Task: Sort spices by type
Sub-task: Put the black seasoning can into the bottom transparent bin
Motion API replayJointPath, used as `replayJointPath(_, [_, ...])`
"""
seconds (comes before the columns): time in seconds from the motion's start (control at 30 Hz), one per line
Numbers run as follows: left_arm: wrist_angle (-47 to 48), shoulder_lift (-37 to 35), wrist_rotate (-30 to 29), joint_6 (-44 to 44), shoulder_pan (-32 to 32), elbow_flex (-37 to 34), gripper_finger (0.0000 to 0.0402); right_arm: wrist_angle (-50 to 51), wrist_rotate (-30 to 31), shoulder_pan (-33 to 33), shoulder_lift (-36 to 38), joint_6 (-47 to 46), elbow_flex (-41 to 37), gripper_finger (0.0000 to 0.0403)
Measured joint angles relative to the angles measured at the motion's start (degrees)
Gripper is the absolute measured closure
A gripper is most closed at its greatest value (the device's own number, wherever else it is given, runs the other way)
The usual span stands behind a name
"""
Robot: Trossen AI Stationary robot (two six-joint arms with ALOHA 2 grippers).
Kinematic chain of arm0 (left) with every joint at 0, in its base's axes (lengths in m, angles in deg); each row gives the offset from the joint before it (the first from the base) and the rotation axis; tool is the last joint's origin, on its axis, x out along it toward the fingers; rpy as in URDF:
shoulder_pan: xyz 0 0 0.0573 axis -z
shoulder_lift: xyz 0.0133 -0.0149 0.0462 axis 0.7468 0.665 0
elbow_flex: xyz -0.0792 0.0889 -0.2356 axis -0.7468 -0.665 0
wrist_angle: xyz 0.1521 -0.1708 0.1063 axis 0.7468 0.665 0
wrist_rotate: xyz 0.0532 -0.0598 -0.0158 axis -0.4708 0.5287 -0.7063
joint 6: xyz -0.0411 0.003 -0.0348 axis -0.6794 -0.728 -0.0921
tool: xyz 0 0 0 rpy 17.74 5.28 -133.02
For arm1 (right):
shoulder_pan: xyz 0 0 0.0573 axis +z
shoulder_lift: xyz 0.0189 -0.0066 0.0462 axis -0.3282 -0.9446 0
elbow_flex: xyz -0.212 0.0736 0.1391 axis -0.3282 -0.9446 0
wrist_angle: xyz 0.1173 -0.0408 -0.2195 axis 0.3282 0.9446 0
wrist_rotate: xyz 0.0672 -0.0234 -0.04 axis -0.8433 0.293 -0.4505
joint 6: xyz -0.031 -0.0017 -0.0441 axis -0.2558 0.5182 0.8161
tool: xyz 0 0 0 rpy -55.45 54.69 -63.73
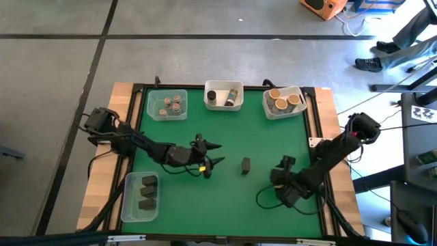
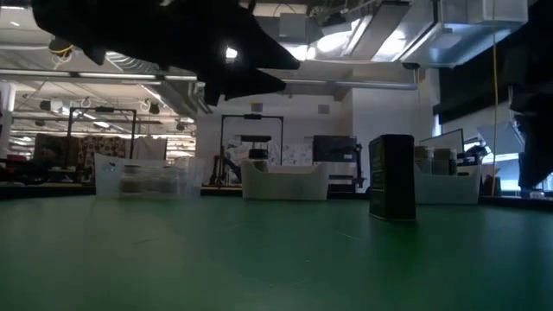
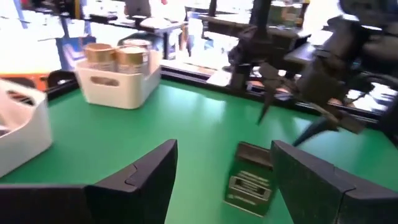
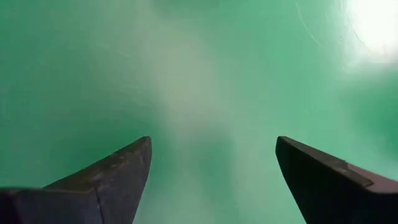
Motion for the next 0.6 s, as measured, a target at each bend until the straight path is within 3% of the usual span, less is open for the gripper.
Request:
replayJointPath(0.17, [0.79, 0.02, -0.04, -2.60, -1.14, 1.06, 0.0148, -0.31, 2.31, 1.71, 0.00, -1.98, -2.08, 0.0061])
replayJointPath(0.4, [5.31, 0.02, 0.11, -3.06, -2.51, 4.11, 0.0098, -1.04, 3.40, 1.64, 0.00, -1.86, -2.43, 0.0061])
replayJointPath(0.6, [7.77, 4.04, 4.31, -1.17, -2.94, 9.11, 0.0053, -1.68, 5.18, 1.64, 0.00, -1.81, -2.43, 0.0061])
